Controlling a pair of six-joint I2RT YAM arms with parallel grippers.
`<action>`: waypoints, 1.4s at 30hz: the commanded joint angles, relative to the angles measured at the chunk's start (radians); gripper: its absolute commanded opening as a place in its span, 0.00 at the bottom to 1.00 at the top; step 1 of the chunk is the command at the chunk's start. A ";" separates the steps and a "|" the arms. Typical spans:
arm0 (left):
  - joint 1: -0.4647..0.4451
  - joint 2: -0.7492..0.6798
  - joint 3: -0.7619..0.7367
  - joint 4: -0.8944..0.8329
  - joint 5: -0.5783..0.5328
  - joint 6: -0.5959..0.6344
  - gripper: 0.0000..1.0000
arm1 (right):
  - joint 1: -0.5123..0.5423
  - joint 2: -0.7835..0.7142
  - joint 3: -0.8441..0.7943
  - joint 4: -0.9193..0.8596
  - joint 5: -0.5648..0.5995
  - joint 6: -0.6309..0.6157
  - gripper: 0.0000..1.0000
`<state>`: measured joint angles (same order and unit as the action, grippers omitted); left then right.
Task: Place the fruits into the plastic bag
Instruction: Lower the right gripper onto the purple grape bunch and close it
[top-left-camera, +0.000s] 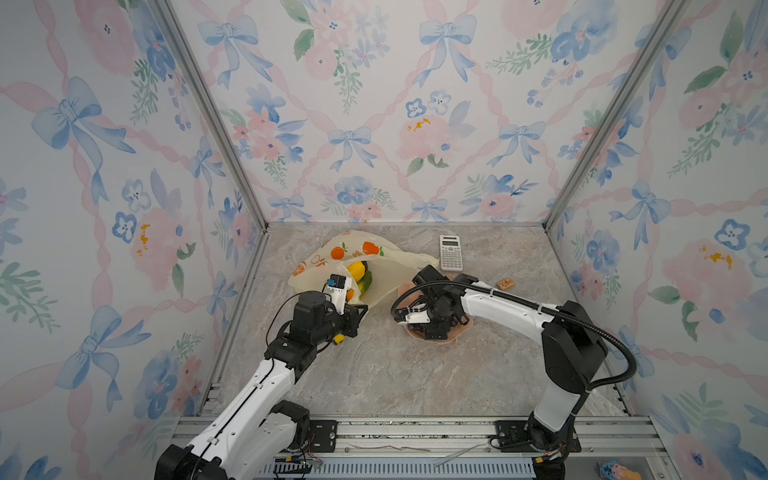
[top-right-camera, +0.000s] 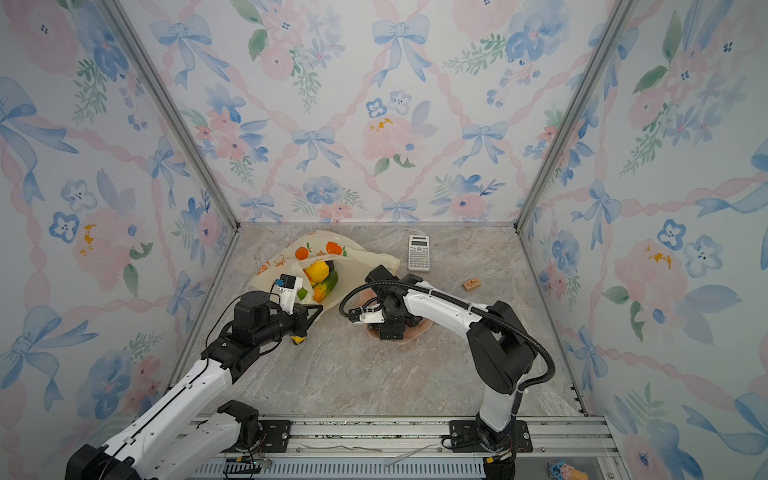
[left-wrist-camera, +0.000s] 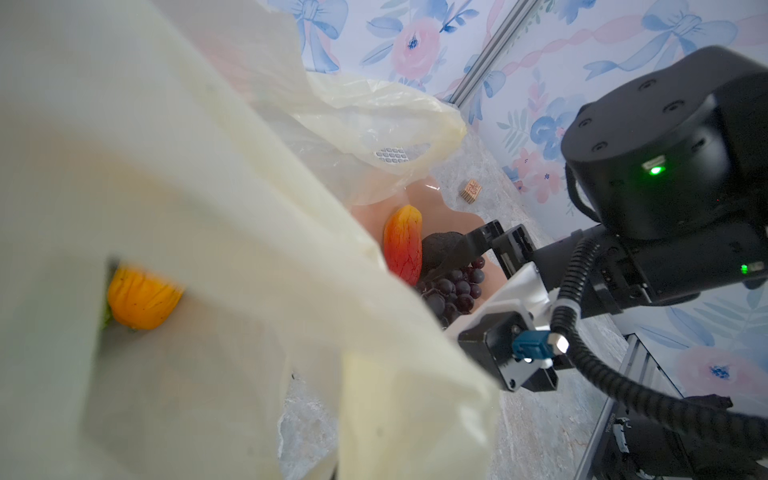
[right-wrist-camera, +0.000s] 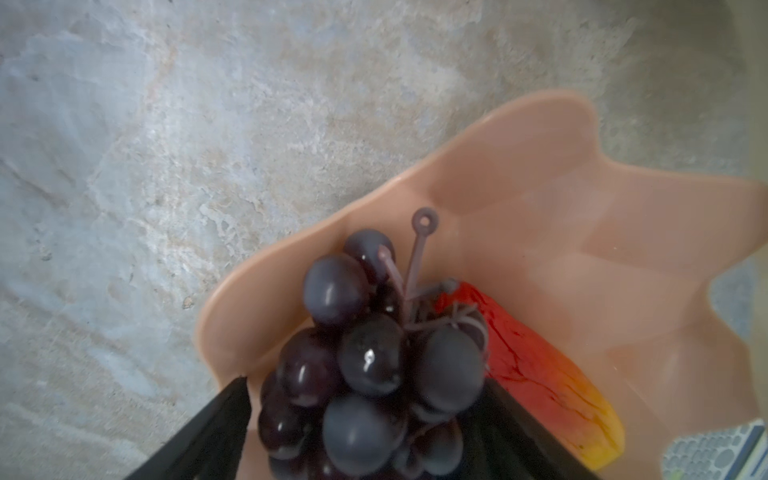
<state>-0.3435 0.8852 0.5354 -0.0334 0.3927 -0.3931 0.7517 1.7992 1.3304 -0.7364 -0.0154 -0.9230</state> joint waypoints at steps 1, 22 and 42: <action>0.002 -0.006 0.016 -0.011 0.008 0.014 0.00 | -0.018 0.021 0.036 0.013 0.014 0.016 0.82; 0.001 -0.005 0.014 -0.011 0.005 0.014 0.00 | -0.038 0.084 0.073 0.009 -0.045 0.066 0.58; 0.000 -0.006 0.015 -0.012 0.005 0.013 0.00 | -0.060 0.080 0.036 0.043 -0.058 0.127 0.59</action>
<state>-0.3435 0.8852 0.5354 -0.0334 0.3927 -0.3927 0.6994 1.8702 1.3769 -0.6994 -0.0937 -0.8047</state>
